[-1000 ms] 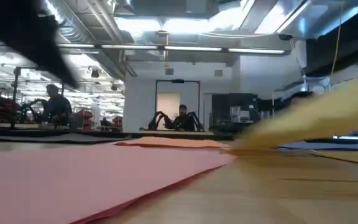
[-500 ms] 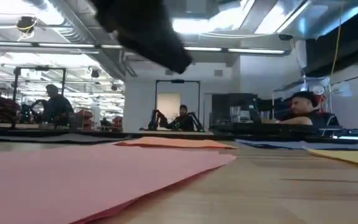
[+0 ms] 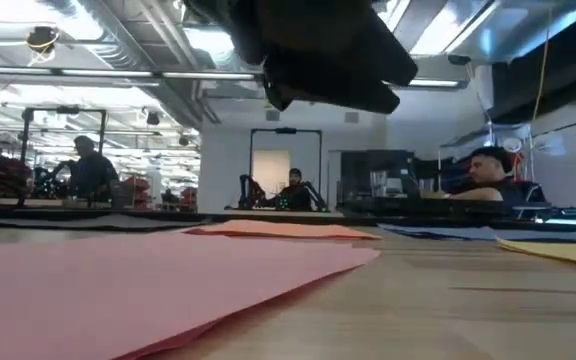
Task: Organize paper
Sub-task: Stack the yellow paper on top of the other yellow paper
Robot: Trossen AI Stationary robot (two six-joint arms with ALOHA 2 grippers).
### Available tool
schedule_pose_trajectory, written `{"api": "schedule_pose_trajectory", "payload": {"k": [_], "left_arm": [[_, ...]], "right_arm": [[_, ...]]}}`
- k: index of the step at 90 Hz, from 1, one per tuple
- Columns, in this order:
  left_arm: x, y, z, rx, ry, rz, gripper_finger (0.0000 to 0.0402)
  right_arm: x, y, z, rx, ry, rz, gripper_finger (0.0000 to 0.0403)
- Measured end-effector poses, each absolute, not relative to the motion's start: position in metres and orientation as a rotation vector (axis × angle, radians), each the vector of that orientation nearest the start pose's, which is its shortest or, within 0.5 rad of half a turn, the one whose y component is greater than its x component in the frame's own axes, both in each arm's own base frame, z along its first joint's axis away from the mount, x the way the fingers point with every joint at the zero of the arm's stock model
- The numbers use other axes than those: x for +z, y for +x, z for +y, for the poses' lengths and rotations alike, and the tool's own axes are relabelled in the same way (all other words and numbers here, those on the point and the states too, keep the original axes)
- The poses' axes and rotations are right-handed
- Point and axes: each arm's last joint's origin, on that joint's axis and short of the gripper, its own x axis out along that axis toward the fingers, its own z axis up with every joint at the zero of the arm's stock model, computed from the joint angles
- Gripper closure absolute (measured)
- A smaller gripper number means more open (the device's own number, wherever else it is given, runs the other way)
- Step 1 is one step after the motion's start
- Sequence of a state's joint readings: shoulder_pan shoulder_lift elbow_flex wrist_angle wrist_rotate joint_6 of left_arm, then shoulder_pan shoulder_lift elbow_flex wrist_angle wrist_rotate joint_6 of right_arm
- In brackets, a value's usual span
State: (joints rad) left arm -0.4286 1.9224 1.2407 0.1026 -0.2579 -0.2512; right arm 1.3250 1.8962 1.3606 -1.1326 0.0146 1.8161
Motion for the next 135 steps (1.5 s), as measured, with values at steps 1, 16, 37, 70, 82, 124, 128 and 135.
{"api": "schedule_pose_trajectory", "payload": {"k": [1,16,37,70,82,124,128,135], "left_arm": [[0.191,0.384,-0.168,-0.097,-0.050,0.561,0.0247],[0.190,0.382,-0.173,-0.110,-0.048,0.567,0.0247],[0.189,0.380,-0.175,-0.113,-0.042,0.577,0.0247],[0.189,0.379,-0.177,-0.119,-0.039,0.577,0.0247],[0.189,0.378,-0.179,-0.124,-0.034,0.578,0.0247],[0.189,0.375,-0.185,-0.142,-0.024,0.580,0.0247],[0.189,0.375,-0.187,-0.146,-0.023,0.580,0.0247],[0.189,0.374,-0.187,-0.145,-0.025,0.582,0.0247]], "right_arm": [[0.184,0.082,0.326,-0.467,0.308,1.519,0.0403],[0.182,0.084,0.322,-0.573,0.351,1.514,0.0403],[0.175,0.093,0.322,-0.632,0.380,1.619,0.0403],[0.174,0.114,0.326,-0.754,0.617,1.781,0.0403],[0.173,0.116,0.323,-0.816,0.637,1.740,0.0400],[0.174,0.116,0.323,-0.882,0.683,1.745,0.0230],[0.174,0.117,0.324,-0.875,0.690,1.751,0.0216],[0.177,0.118,0.325,-0.862,0.691,1.679,0.0201]]}}
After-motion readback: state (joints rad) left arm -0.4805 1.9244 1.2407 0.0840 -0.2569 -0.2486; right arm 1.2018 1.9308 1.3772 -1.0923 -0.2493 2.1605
